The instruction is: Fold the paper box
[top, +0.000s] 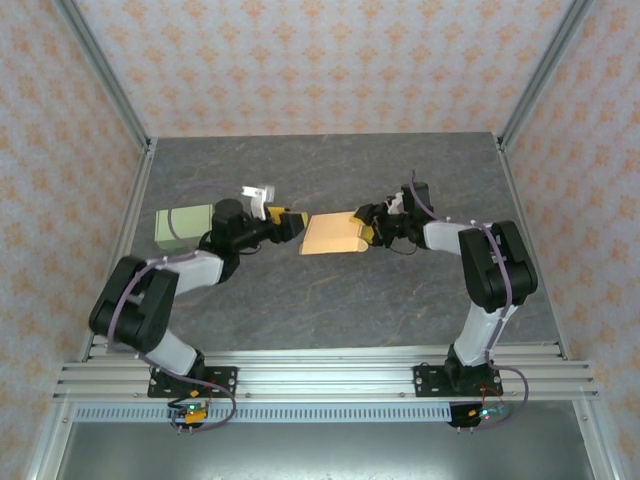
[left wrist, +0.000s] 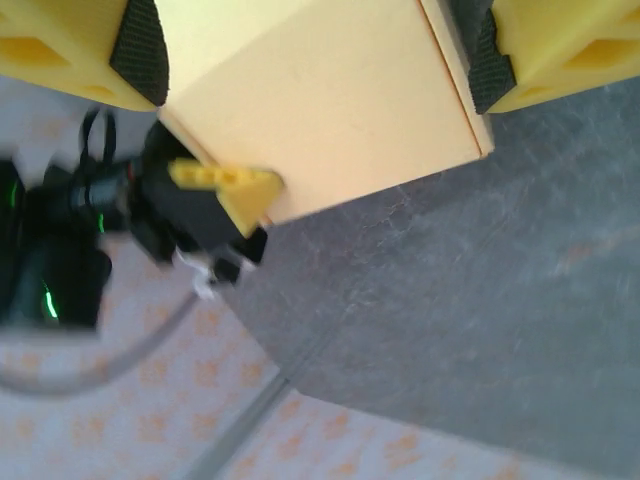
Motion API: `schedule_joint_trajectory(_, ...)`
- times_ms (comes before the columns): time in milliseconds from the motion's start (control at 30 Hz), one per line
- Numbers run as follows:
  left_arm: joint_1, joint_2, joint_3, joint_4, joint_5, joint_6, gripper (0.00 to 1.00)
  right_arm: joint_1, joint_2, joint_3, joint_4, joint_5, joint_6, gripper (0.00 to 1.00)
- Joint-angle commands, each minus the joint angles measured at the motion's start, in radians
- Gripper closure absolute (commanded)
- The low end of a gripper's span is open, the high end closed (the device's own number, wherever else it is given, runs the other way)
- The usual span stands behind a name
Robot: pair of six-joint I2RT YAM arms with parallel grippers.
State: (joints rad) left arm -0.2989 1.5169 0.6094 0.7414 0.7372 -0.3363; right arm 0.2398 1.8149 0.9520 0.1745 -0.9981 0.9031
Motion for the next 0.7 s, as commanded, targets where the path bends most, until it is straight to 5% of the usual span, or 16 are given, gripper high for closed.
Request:
schedule_joint_trajectory(0,-0.098,-0.071,-0.048,-0.128,-0.085,0.52,0.17,-0.012,-0.042,0.075,-0.257,-0.061,-0.071,0.51)
schedule_joint_trajectory(200,-0.141,-0.123,-0.116,-0.09,-0.046,0.731,0.17,-0.032,-0.002,0.186,-0.56,-0.185,-0.054,0.53)
schedule_joint_trajectory(300,-0.175,-0.137,-0.092,-0.197,-0.068,0.834,0.16,-0.034,0.007,0.213,-0.683,-0.231,-0.084,0.55)
schedule_joint_trajectory(667,-0.334,-0.069,-0.06,-0.243,-0.33,1.05,0.16,-0.046,-0.046,0.142,-0.644,-0.246,-0.031,0.55)
